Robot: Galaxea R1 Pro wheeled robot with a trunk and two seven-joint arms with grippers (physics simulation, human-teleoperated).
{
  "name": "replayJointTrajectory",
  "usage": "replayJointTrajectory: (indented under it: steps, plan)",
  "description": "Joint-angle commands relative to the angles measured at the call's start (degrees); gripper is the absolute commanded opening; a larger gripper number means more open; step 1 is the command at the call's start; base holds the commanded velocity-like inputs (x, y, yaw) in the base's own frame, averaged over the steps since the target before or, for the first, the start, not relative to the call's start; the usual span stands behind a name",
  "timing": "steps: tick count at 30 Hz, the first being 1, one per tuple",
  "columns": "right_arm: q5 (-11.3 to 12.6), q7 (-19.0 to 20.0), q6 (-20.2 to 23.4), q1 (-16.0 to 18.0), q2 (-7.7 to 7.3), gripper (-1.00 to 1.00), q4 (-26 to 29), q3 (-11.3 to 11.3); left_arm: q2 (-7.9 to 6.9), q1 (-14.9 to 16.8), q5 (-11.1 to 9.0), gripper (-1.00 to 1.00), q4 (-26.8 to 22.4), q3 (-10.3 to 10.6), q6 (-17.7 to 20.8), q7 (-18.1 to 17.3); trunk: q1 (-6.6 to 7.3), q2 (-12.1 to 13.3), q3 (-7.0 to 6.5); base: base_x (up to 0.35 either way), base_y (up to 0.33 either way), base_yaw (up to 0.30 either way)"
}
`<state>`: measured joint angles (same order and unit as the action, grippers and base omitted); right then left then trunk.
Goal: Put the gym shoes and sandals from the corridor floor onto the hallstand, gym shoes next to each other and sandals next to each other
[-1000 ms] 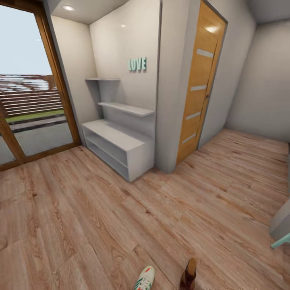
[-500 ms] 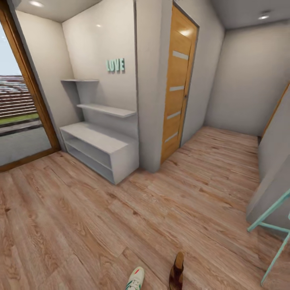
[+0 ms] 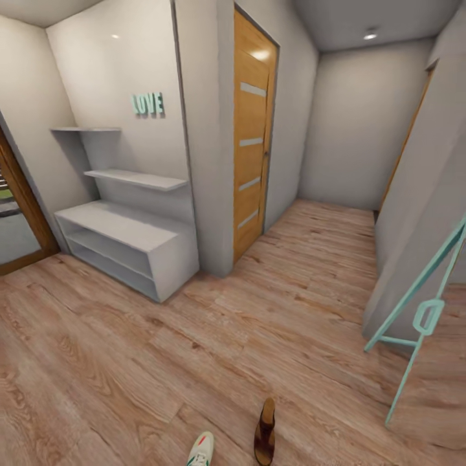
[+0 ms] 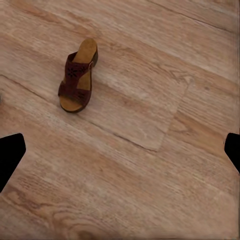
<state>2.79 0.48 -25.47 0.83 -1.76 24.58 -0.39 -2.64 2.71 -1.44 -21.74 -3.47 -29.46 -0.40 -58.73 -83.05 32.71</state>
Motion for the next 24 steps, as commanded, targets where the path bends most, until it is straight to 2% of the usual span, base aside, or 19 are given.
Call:
replayJointTrajectory:
  steps: [1, 6, 9, 15, 24]
  plan:
    - [0.29, 0.05, -0.19, 0.05, 0.00, 1.00, -0.06, 0.04, 0.00, 0.02, -0.14, 1.00, 0.00, -0.05, -0.16, -0.04, 0.00, -0.03, 0.05, 0.000, 0.000, -0.286]
    - [0.29, 0.05, -0.19, 0.05, 0.03, 1.00, -0.06, 0.04, 0.00, 0.02, -0.14, 1.00, -0.04, -0.08, -0.16, 0.04, 0.00, -0.03, 0.05, 0.000, 0.000, -0.286]
    - [0.29, -0.05, -0.19, 0.05, 0.01, 1.00, -0.06, 0.04, -0.25, 0.02, -0.14, 1.00, -0.05, -0.05, -0.16, 0.11, 0.00, -0.03, 0.05, -0.113, 0.000, -0.123]
    - [0.35, -0.21, -0.27, 0.05, 0.00, 1.00, 0.41, -0.03, -0.42, 0.02, -0.11, 1.00, -0.11, 0.00, -0.17, 0.62, 0.00, -0.03, 0.05, -0.198, 0.000, -0.014]
    - [0.36, -0.30, -0.34, 0.05, -0.08, 1.00, 2.63, -0.13, -0.62, 0.42, -0.01, 1.00, -1.34, 0.21, -0.03, 0.90, 0.00, -0.03, 0.05, -0.026, 0.000, -0.001]
